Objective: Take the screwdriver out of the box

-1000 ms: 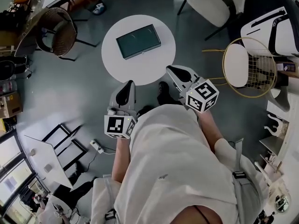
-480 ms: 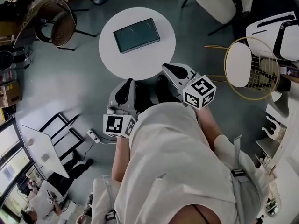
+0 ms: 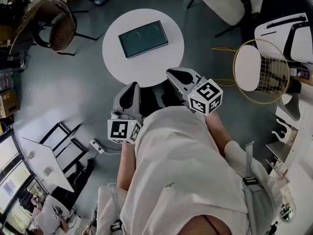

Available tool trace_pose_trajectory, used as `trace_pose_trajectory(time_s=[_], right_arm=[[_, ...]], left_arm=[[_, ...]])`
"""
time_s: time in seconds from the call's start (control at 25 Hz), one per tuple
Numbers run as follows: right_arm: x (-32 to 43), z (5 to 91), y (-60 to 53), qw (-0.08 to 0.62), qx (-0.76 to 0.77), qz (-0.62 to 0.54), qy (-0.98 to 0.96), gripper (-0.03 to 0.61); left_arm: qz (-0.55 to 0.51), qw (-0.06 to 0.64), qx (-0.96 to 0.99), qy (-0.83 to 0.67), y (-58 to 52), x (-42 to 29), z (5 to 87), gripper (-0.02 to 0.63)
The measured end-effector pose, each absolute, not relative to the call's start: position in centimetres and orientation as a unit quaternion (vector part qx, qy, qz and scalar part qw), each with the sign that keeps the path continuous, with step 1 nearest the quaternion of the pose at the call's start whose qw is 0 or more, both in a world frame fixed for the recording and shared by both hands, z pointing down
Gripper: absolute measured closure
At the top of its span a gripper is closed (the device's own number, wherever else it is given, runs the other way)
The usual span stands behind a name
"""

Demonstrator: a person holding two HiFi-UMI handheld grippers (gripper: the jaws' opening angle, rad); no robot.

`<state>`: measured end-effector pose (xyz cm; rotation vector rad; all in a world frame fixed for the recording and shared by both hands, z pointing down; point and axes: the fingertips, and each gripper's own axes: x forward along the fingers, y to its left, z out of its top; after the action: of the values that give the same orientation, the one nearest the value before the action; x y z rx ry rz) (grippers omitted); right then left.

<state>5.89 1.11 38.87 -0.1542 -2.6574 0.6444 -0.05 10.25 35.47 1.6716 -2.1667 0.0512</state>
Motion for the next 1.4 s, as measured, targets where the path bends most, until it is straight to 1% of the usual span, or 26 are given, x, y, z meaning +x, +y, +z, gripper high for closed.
trace_pose_trajectory(time_s=[0.28, 0.64, 1.08, 1.4], right_arm=[[1.3, 37.6, 0.2, 0.201, -0.029, 0.221, -0.954, 0.574], [-1.8, 39.3, -1.3, 0.234, 0.048, 0.217, -0.947, 0.574], [-5.3, 41.6, -1.7, 0.259, 0.144, 0.215, -0.931, 0.572], [-6.6, 45.0, -0.5, 0.279, 0.18, 0.216, -0.918, 0.572]], left_arm=[[0.013, 0.193, 0.63, -0.752, 8.3, -5.1, 34.4, 0.604], [0.037, 0.204, 0.681, -0.702, 5.3, -11.8, 35.7, 0.604], [0.079, 0.227, 0.758, -0.606, 2.4, -15.7, 39.5, 0.604], [0.135, 0.24, 0.794, -0.542, 1.1, -16.5, 43.2, 0.604]])
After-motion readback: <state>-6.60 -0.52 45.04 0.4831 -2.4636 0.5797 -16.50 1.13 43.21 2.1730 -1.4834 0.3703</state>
